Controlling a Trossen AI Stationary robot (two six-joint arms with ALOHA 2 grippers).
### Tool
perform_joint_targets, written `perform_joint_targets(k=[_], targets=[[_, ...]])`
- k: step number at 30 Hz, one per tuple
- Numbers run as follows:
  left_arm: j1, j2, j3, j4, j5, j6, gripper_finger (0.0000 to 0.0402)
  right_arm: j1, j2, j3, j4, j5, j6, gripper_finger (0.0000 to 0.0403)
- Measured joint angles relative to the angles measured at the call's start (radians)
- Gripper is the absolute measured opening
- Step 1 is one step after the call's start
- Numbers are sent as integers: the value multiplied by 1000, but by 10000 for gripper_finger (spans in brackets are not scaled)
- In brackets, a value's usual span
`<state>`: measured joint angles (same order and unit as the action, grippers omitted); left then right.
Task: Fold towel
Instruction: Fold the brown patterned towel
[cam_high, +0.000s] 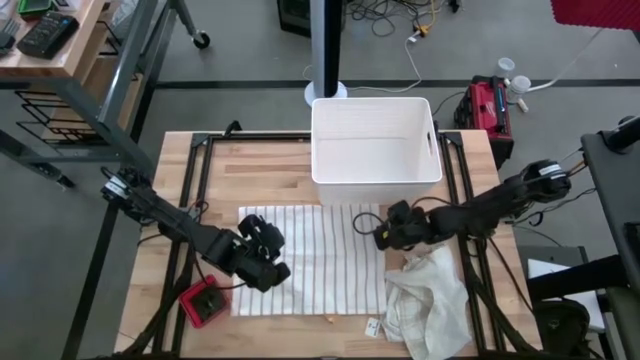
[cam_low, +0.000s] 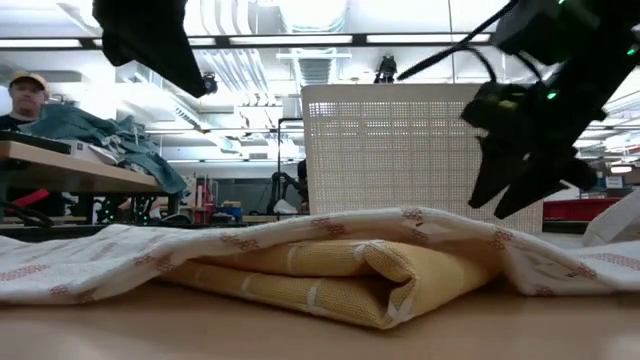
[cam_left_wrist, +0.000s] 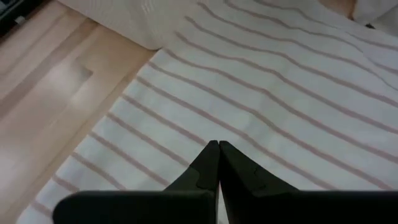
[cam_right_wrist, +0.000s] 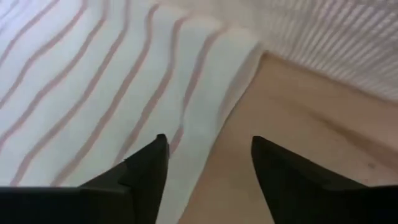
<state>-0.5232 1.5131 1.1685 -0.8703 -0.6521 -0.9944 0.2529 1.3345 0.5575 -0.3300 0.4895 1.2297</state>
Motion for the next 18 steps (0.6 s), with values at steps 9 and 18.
perform_joint_targets(k=[9,18], targets=[[47,-1,-1,-150,-185,9,0,-95,76,-1,46,-72,-63,247],[202,-3,-31,-305,140,31,0,-153,89,9,82,-105,-141,246]])
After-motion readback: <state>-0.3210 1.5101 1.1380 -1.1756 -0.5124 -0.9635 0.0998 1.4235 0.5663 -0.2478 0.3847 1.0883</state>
